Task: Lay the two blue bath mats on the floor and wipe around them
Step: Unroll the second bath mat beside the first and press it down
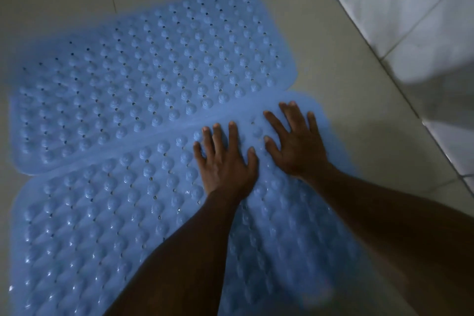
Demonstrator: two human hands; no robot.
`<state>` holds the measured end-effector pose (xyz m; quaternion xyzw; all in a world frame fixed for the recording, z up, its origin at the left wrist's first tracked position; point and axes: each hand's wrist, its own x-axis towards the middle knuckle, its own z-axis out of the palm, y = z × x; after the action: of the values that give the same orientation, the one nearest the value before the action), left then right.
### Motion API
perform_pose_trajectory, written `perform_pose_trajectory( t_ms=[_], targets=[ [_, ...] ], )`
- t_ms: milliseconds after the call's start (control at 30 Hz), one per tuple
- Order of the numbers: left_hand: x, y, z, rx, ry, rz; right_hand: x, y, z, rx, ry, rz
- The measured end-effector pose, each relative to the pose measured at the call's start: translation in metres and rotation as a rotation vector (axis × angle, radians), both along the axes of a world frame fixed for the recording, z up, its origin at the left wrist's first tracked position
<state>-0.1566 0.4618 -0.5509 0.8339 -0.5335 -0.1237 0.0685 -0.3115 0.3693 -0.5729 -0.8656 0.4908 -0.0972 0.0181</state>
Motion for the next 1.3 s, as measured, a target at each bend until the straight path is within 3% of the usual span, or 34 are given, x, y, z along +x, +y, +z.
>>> perform_pose_trajectory(
  t_ms=[367,667,800,1067,1300],
  targets=[
    [-0.04,0.18,0.005,0.052,0.037,-0.192,-0.058,0.168,0.009,0.022,0.072,-0.014],
    [-0.042,0.162,0.012,0.092,-0.006,-0.019,-0.053,0.136,0.021,-0.081,0.161,-0.056],
    [-0.043,0.16,0.004,0.014,-0.062,-0.025,-0.058,0.133,0.015,-0.117,0.11,0.002],
    [-0.044,0.161,-0.001,-0.013,-0.029,0.048,-0.057,0.128,0.019,0.021,0.049,0.002],
    [-0.05,0.152,-0.001,-0.008,0.0,0.133,-0.057,0.122,0.011,-0.017,0.04,0.015]
  ],
)
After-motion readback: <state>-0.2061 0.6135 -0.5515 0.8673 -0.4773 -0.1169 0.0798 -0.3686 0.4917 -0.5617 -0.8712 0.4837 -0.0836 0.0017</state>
